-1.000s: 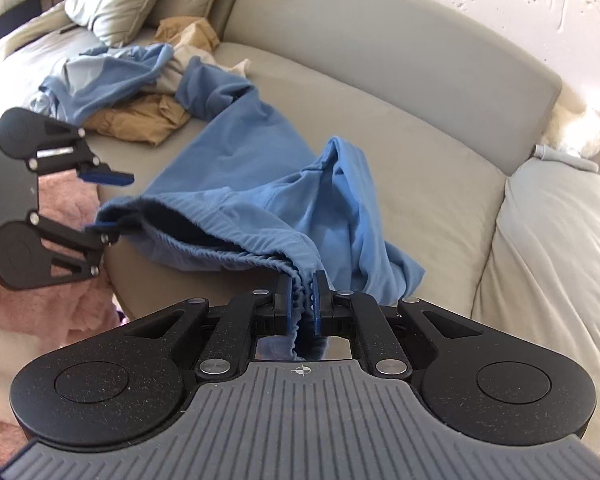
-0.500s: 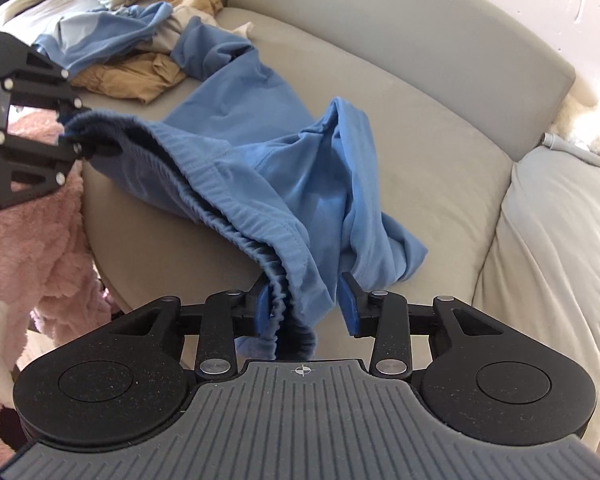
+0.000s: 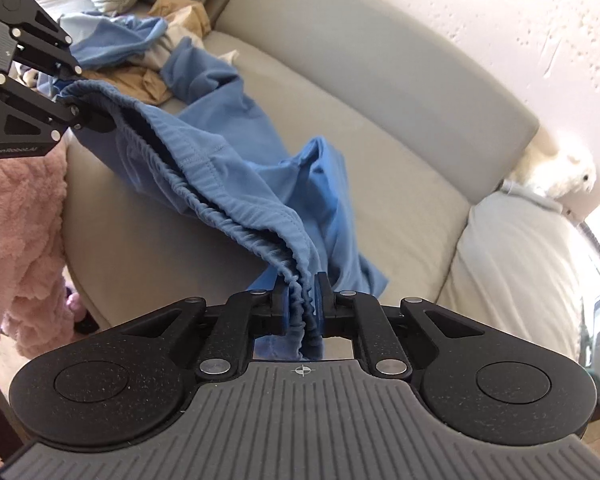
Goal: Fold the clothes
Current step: 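Lift the blue garment by its waistband with both grippers and shake it out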
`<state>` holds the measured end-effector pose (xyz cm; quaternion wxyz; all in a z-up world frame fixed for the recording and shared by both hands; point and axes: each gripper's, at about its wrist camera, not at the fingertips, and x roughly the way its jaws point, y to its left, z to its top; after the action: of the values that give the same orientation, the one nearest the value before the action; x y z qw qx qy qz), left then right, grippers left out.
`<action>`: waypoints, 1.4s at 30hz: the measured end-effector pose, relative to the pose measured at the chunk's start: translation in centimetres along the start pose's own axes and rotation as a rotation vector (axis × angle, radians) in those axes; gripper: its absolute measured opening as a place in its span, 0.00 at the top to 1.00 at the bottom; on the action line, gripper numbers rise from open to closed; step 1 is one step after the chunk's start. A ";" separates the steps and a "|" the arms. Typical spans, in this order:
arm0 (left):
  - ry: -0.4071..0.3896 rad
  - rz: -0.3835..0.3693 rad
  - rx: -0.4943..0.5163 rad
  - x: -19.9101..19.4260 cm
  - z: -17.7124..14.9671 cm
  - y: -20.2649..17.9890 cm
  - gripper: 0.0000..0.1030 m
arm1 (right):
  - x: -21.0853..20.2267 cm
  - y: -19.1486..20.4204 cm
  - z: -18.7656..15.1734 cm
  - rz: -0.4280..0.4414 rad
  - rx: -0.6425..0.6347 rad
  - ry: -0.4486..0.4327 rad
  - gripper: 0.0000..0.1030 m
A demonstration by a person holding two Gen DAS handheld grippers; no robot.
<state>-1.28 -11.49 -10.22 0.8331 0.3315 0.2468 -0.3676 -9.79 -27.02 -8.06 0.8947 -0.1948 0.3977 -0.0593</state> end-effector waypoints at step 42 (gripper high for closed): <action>-0.693 0.528 0.078 -33.6 33.5 15.7 0.86 | -35.1 -18.8 29.3 -0.631 -0.125 -0.541 0.93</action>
<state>-3.91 -13.00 39.62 0.9190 0.2714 -0.1548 -0.2405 -11.07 -26.31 41.37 0.8913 -0.3695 0.0720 -0.2529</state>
